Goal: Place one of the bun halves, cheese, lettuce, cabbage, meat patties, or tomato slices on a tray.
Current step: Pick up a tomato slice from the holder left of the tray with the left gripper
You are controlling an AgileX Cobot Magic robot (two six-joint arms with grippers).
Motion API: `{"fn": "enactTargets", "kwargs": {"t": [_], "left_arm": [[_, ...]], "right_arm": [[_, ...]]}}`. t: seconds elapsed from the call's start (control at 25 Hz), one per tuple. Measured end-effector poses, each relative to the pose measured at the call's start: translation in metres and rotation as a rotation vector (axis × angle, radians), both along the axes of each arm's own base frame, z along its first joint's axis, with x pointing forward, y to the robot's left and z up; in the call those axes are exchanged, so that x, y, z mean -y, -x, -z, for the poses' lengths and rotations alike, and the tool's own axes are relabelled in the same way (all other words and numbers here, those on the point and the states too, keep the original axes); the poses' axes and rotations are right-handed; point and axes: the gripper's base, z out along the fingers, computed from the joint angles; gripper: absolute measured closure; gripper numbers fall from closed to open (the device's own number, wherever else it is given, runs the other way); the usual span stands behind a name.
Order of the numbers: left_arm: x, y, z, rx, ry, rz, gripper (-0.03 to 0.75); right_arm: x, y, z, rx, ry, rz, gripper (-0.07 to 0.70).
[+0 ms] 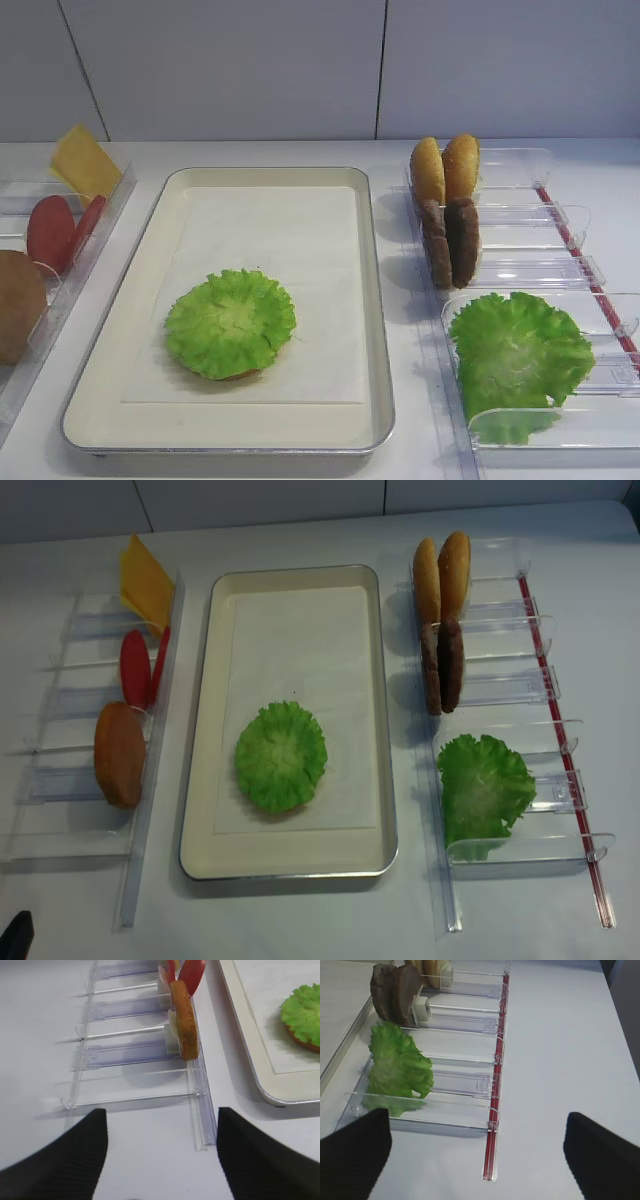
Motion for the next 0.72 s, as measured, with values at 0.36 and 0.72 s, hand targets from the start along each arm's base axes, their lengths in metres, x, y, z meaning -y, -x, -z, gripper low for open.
{"fn": "enactTargets", "kwargs": {"t": [0.36, 0.72], "left_arm": [[0.0000, 0.0000, 0.0000, 0.000, 0.000, 0.000, 0.260], [0.0000, 0.0000, 0.0000, 0.000, 0.000, 0.000, 0.260]], "right_arm": [[0.0000, 0.0000, 0.0000, 0.000, 0.000, 0.000, -0.061], [0.0000, 0.0000, 0.0000, 0.000, 0.000, 0.000, -0.061]]}}
